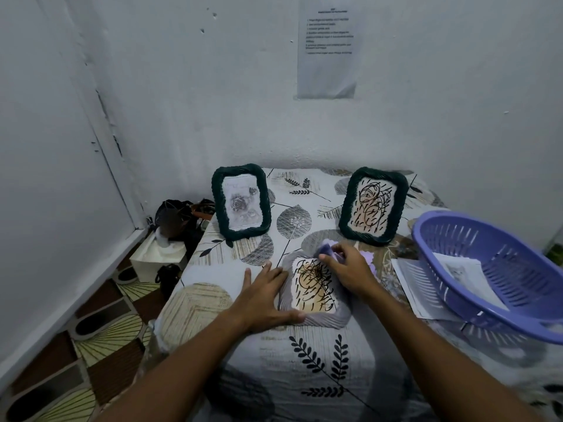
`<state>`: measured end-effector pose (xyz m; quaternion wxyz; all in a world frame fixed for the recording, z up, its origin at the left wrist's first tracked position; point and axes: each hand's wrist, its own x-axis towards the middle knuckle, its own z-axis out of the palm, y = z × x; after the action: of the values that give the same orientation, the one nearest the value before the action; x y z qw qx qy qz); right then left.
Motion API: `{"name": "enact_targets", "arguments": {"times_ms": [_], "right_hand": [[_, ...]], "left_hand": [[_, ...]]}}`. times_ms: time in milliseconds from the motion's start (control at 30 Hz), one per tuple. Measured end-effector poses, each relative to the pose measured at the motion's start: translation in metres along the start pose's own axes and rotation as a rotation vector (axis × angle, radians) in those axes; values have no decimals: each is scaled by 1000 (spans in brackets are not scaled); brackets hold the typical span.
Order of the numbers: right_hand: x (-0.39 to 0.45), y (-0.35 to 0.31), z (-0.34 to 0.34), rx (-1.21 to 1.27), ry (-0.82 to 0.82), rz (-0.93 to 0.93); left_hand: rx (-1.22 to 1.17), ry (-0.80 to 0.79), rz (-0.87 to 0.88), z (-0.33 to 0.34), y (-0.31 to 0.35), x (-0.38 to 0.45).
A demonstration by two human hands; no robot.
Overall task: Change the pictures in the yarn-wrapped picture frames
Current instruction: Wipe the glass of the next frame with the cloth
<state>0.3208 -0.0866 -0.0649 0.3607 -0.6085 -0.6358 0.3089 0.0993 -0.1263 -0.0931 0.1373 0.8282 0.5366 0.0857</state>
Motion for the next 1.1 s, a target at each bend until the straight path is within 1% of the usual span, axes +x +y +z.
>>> {"name": "enact_targets", "arguments": {"times_ms": [133,267,367,467,667,833,1100], "right_hand": [[3,7,1,-219,-30,-61],[6,9,4,-397,-87,-90],[4,3,7,-418,-109,-115],[3,-3,10,-435,-134,-130],[10,-8,29,-578,-189,-198],[14,-2,39,-743,-225,-206],[14,-6,39,-835,-240,-187]], "left_hand": [[16,14,20,-2,-5,3],[-24,6,52,-4,-7,3],[-60,9,50,-1,-8,1],[-33,21,38,2,-9,2],[-40,37,49,4,-12,3],[-47,49,54,4,-11,2],[16,57,59,5,-10,3]]}}
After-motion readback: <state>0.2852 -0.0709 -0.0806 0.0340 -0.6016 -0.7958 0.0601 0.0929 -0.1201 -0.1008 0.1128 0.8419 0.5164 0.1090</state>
